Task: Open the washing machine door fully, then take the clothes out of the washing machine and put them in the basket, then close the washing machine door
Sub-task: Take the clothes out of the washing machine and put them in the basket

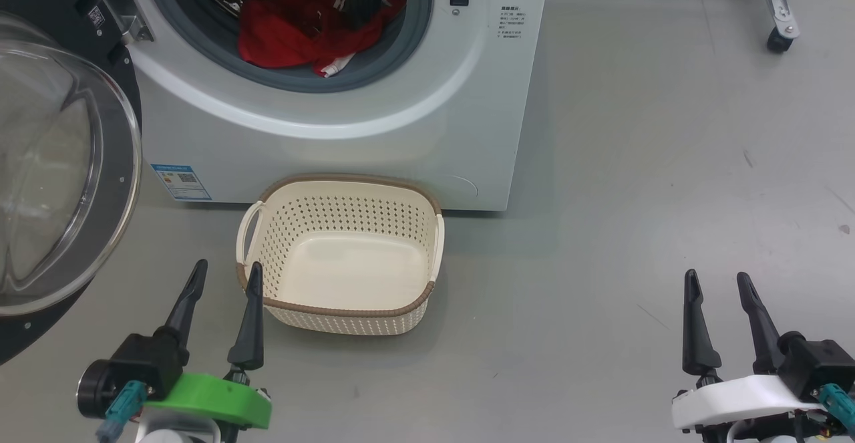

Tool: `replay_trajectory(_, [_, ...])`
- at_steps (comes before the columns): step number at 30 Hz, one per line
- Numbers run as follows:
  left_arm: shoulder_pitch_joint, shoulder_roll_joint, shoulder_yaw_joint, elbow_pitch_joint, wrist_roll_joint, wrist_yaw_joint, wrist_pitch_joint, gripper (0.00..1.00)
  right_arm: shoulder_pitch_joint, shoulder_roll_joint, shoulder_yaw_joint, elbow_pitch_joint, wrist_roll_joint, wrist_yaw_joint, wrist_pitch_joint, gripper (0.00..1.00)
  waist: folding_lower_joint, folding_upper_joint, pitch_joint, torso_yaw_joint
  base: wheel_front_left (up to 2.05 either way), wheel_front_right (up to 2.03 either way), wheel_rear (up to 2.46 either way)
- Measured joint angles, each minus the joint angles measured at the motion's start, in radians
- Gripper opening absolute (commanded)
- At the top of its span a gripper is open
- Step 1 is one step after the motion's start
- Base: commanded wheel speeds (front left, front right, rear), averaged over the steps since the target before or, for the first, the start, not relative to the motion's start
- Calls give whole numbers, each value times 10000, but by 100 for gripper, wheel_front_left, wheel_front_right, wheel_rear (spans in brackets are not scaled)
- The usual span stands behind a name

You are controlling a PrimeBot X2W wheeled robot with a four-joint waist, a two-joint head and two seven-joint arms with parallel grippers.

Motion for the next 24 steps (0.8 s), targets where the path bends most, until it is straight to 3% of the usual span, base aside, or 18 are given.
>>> replay_trajectory(7, [35, -102, -203, -96, -487, -104, 0, 100, -1, 10, 19, 29, -8, 10, -25, 100, 0, 0, 17, 5, 5, -5, 0])
replay_trajectory(24, [107, -109, -61, -318, -518, -178, 0, 100, -1, 25, 23, 94, -77, 69, -27, 100, 0, 0, 64, 45, 52, -52, 0])
